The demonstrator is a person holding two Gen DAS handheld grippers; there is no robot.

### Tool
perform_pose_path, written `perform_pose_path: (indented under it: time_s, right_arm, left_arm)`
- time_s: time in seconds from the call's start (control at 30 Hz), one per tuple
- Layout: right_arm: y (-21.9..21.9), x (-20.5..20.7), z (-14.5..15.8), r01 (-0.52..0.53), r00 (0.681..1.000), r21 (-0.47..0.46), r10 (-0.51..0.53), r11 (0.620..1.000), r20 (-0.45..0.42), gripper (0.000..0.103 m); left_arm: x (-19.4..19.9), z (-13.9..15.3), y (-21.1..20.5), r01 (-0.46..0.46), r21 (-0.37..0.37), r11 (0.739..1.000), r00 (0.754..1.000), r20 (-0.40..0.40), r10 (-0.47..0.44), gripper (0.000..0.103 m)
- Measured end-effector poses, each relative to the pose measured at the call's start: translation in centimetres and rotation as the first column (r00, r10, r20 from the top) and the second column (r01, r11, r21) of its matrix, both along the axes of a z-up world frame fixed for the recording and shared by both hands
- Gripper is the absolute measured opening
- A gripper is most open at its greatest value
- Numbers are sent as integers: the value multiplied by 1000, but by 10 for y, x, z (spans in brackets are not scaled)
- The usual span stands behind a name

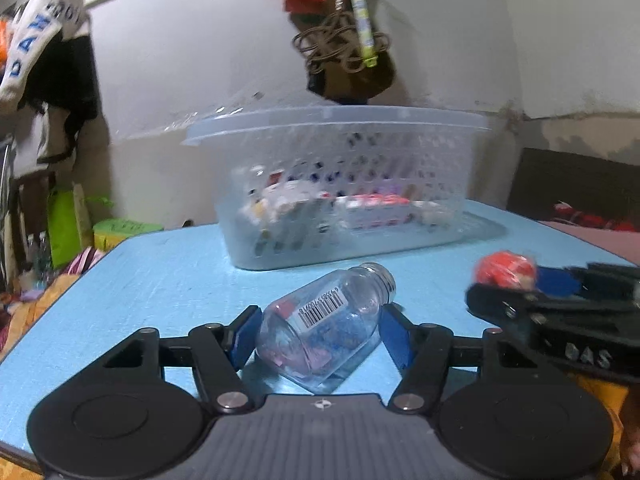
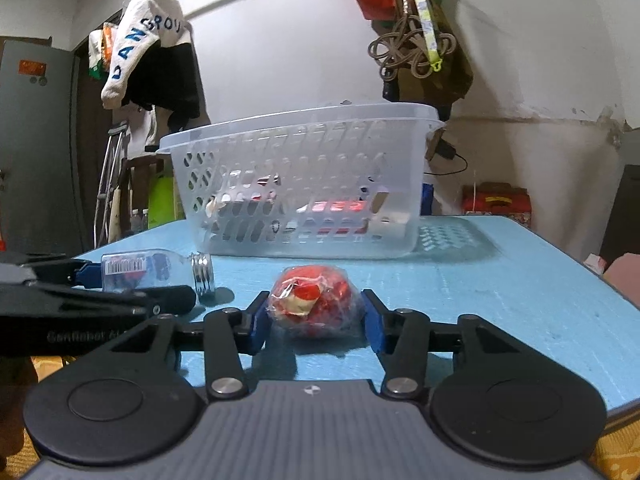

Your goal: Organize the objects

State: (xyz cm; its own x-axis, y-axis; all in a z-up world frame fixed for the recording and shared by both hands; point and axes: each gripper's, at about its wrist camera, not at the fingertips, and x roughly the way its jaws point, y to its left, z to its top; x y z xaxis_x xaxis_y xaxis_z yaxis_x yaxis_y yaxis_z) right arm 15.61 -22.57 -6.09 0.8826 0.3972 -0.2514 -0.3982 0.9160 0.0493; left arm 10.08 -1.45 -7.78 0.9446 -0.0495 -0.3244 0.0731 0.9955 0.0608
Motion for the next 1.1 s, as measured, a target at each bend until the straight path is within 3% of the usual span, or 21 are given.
perform_pose_path:
  time_s: [0.43,1.1]
  right_arm:
    - [-11,-5,4,7,1000,34,-7,999,10,47]
    - [5,-7,43,-14,1000,-31,14,999,6,47]
  left_arm:
    - [-9,2,-2,-37,-26,999,999,38,38,67]
    - [-9,28,38,-40,-136,990,997,60,48,67]
